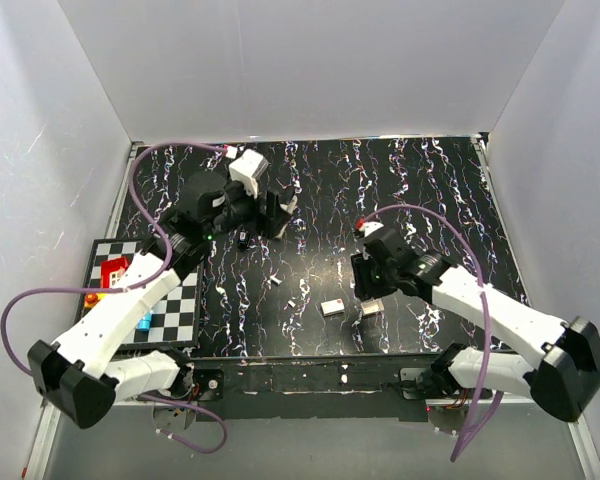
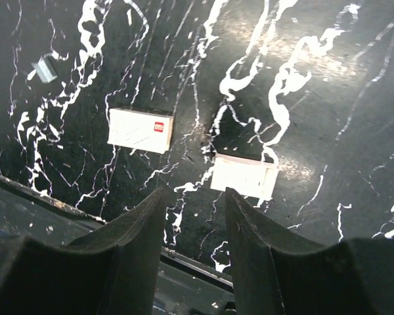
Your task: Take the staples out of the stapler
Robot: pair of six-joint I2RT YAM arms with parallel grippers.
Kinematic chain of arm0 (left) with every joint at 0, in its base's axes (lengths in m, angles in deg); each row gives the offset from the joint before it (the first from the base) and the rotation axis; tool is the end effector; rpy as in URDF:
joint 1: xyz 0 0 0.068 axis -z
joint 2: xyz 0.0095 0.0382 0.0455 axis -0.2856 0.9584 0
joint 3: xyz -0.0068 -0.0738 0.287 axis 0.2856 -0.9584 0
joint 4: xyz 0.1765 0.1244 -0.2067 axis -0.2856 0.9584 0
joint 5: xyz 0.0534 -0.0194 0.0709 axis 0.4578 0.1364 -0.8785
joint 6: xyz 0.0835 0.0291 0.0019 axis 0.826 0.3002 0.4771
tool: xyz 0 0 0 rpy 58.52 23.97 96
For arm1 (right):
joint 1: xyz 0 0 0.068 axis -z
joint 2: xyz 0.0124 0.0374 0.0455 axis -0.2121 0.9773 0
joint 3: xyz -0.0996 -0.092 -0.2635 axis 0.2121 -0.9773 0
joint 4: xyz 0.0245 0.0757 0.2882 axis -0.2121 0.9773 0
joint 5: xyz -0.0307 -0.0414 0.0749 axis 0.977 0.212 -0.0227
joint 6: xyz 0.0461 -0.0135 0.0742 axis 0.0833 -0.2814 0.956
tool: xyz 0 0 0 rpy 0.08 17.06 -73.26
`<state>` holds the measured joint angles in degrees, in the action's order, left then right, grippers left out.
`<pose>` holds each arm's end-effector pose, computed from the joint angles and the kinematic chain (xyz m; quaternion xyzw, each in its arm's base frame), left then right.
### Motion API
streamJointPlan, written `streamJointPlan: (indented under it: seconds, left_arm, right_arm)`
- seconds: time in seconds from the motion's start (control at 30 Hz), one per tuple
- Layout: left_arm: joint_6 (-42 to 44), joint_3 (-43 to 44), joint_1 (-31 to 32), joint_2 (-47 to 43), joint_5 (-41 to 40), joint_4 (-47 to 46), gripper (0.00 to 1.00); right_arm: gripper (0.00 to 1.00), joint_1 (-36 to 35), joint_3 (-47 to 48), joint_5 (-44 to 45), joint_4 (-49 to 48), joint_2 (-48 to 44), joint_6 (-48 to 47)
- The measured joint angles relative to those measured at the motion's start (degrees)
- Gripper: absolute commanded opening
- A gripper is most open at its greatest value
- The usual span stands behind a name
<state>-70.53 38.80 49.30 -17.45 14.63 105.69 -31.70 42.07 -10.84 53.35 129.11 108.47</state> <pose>0.2727 -0.1939 0.3805 0.2422 0.7849 -0.2679 0.5036 0.2028 0.1837 0.2259 -0.1528 0.9310 0.1386 0.3012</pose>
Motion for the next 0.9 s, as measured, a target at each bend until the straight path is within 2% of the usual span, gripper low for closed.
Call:
streamJointPlan:
  seconds: [0.23, 0.5, 0.7, 0.9]
  left_arm:
    - [-1.09, -7.52, 0.00, -8.94, -0.09, 0.68, 0.69]
    - [-0.35, -15.72, 0.00, -18.36, -2.05, 0.13, 0.70]
    - [0.02, -22.05, 0.00, -26.67, -3.04, -2.75, 0.73]
    - [0.02, -22.38, 0.00, -27.41, -4.83, -4.42, 0.73]
  right_arm:
    - [0.53, -6.51, 8.76, -1.29, 0.33, 13.00, -4.04]
    - [0.61, -13.42, 17.94, -4.07, -0.76, 25.33, -11.54]
    - [0.65, -14.71, 23.06, -8.22, -1.99, 31.21, -16.31]
    - [0.65, -15.15, 28.30, -10.08, -1.97, 37.46, -18.56]
